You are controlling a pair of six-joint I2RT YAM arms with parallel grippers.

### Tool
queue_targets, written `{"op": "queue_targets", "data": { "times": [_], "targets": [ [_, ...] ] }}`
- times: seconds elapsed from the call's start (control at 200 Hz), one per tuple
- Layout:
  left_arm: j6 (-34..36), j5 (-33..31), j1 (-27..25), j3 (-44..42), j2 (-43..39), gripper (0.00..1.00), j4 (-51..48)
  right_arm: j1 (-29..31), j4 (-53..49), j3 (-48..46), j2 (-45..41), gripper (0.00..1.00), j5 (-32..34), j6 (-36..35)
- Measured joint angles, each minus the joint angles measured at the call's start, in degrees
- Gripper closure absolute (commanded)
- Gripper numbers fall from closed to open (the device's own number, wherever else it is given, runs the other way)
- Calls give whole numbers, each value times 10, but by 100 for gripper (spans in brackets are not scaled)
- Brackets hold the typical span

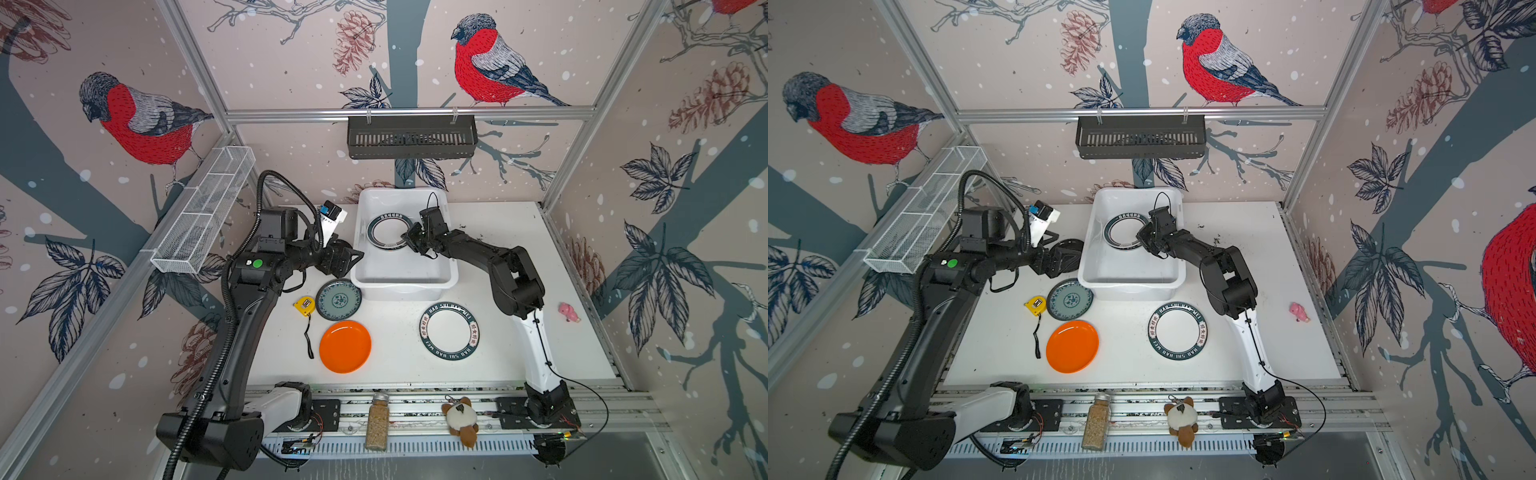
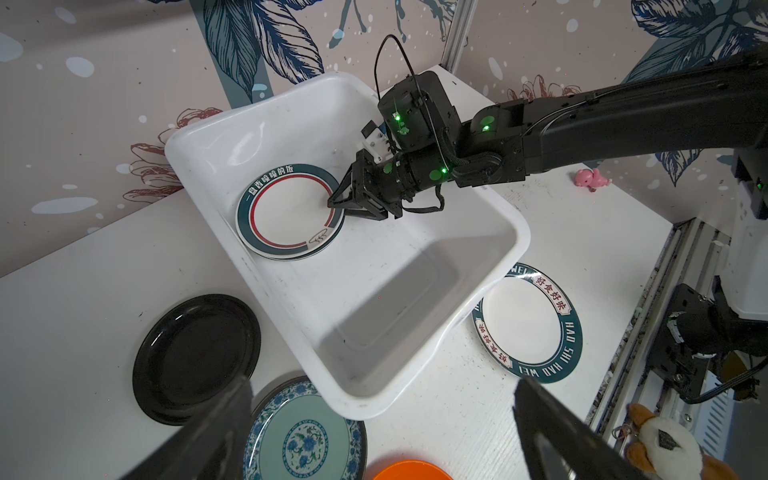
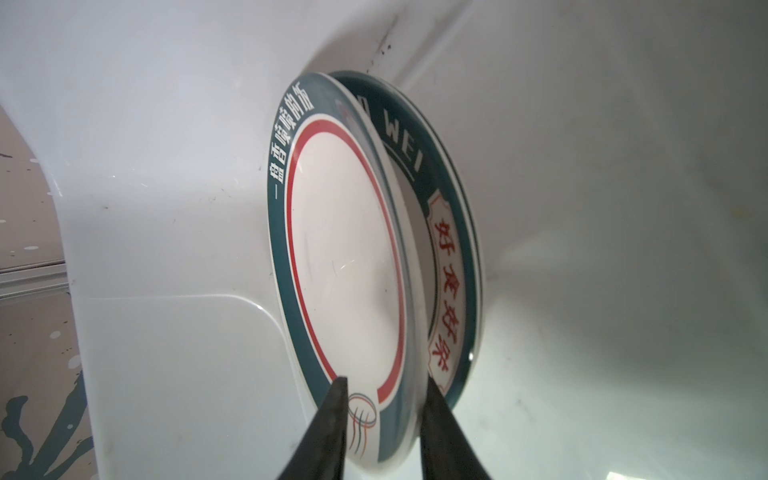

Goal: Place the plates into the plastic bin on the countertop
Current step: 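Lower the held plate into the bin onto the stacked plates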

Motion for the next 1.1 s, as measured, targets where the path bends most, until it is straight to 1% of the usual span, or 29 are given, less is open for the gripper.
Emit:
{"op": "queue_targets", "data": {
  "times": [0.14, 0.24, 0.445, 0.545, 0.765, 0.886, 1.101],
  "targets": [
    [0, 0, 0, 2, 0, 3, 0, -1, -16, 13, 0, 65, 4, 0],
    [0, 0, 0, 3, 0, 3, 0, -1, -24, 18, 2, 61, 5, 0],
    [0, 0, 0, 3, -2, 3, 0, -1, -45, 26, 3, 61, 6, -2],
    [0, 0, 0, 3, -3, 3, 0, -1, -57, 35, 5, 57, 7, -2],
    [0, 3, 0, 3, -3, 3, 0, 0, -86, 57, 8, 56, 11, -5],
    [0, 4, 0, 3, -2, 3, 0, -1, -100, 64, 9, 53, 14, -12],
    [-2, 9, 0, 3, 0, 3, 0, -1, -136, 98, 27, 52, 19, -19]
  ]
}}
